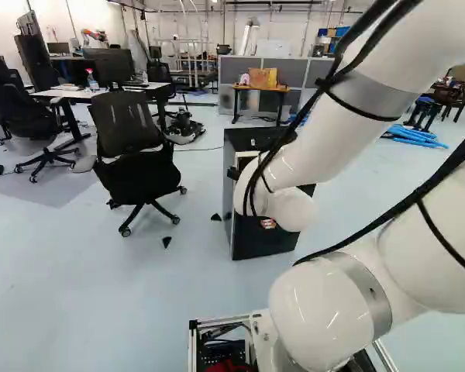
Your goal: Grab a drink from the fridge
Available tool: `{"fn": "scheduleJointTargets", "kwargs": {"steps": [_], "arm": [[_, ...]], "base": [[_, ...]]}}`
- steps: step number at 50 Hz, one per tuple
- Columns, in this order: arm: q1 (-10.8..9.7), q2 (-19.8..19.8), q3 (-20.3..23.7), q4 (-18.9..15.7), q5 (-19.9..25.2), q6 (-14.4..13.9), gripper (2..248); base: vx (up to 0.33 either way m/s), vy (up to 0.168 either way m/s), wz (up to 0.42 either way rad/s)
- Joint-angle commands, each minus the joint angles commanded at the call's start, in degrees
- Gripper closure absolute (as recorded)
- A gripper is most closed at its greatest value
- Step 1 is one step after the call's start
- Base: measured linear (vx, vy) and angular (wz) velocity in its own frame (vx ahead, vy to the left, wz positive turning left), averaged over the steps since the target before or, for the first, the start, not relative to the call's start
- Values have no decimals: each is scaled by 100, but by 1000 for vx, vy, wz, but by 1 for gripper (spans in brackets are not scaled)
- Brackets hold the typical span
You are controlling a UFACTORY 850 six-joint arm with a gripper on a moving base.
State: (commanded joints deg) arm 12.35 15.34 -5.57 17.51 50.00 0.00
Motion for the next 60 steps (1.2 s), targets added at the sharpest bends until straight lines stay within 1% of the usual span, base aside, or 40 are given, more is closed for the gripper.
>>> {"fn": "scheduleJointTargets", "kwargs": {"steps": [34, 50, 56, 60], "arm": [[840, -94, -81, 1540, 9, 0, 3], [1230, -165, -143, 2066, 164, 0, 3], [1356, -263, -224, 2240, 244, 0, 3], [1440, -396, -301, 2355, 314, 0, 3]], "base": [[0, 0, 0], [0, 0, 0], [0, 0, 0], [0, 0, 0]]}}
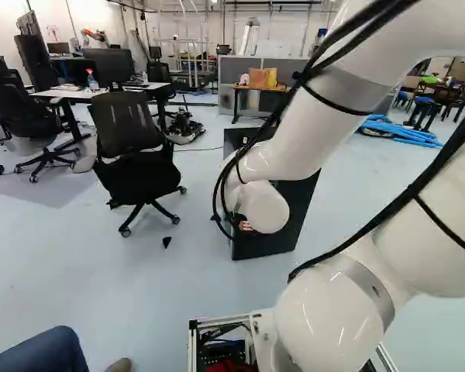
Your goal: Grab a drink from the fridge
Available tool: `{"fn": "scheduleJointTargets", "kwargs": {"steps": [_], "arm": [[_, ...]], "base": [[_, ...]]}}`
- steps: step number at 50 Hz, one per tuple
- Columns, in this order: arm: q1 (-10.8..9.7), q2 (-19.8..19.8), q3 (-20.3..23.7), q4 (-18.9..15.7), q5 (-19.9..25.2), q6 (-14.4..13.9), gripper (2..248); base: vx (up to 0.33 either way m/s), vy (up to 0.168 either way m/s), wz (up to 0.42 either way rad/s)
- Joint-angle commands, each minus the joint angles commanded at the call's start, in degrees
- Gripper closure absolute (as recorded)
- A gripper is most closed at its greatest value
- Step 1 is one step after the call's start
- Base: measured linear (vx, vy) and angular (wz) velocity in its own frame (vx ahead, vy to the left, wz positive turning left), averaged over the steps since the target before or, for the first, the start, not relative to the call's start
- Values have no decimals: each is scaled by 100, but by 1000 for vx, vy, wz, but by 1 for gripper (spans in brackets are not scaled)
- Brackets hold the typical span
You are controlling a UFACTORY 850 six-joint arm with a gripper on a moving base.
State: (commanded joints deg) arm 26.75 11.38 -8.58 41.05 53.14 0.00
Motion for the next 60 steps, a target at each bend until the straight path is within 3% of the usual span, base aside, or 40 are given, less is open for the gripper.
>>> {"fn": "scheduleJointTargets", "kwargs": {"steps": [60], "arm": [[1066, -2283, -1211, 1576, 1284, 0, 3]], "base": [[0, 0, 0]]}}
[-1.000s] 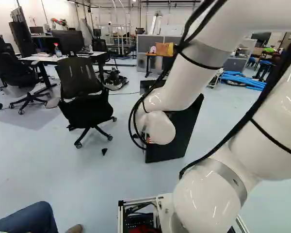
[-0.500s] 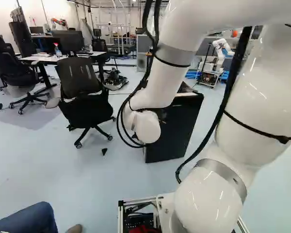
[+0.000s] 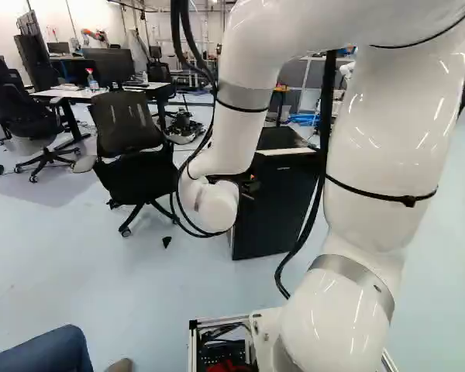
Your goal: Grab a drink from the fridge
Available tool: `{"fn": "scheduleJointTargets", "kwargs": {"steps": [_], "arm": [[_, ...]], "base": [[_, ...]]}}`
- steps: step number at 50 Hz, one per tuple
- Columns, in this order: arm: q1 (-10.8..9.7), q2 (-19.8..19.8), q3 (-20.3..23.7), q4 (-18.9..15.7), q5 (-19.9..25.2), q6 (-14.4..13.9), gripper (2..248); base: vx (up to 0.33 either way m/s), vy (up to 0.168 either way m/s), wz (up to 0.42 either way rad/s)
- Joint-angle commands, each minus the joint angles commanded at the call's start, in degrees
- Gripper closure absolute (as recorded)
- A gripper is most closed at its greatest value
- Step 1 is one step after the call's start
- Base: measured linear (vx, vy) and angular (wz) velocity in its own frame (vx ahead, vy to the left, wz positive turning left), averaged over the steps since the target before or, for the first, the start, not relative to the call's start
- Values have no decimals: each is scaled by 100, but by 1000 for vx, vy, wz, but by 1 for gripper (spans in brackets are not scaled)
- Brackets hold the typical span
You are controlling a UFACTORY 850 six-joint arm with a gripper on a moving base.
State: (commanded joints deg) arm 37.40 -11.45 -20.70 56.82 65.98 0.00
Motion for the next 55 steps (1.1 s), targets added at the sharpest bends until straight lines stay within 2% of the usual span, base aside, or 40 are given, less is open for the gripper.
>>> {"fn": "scheduleJointTargets", "kwargs": {"steps": [19, 28, 39, 55], "arm": [[304, -644, -367, 513, 431, 0, 3], [385, -937, -547, 758, 625, 0, 3], [396, -1325, -818, 1067, 900, 0, 3], [296, -1921, -1306, 1517, 1319, 0, 3]], "base": [[0, 0, 0], [0, 0, 0], [0, 0, 0], [0, 0, 0]]}}
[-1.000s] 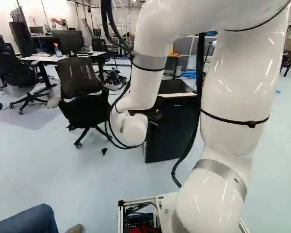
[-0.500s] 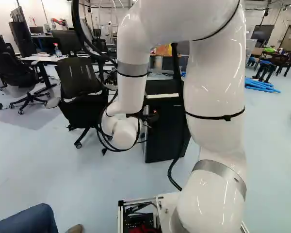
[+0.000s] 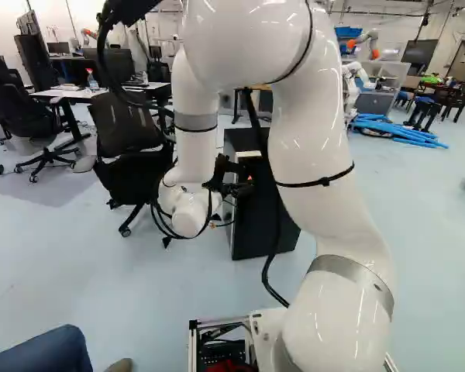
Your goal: Grab a drink from the fridge
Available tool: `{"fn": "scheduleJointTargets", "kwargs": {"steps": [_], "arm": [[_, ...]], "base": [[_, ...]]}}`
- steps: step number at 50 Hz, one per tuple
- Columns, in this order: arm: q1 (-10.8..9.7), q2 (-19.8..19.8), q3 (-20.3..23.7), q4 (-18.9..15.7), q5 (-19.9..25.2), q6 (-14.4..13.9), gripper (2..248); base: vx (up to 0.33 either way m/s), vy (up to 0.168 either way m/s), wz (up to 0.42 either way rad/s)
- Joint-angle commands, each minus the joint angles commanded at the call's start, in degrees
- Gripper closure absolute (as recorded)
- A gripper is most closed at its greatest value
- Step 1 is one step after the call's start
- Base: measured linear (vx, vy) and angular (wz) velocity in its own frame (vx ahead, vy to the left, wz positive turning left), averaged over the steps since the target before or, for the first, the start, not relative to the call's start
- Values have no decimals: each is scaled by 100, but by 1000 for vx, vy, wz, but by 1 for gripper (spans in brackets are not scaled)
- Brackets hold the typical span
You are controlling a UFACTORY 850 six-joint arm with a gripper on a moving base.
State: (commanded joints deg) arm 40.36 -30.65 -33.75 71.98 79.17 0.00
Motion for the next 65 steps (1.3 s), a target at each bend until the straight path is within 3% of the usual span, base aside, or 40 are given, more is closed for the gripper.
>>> {"fn": "scheduleJointTargets", "kwargs": {"steps": [27, 65], "arm": [[-228, -859, -861, 681, 364, 0, 3], [-573, -1140, -1447, 709, 364, 0, 3]], "base": [[0, 0, 0], [0, 0, 0]]}}
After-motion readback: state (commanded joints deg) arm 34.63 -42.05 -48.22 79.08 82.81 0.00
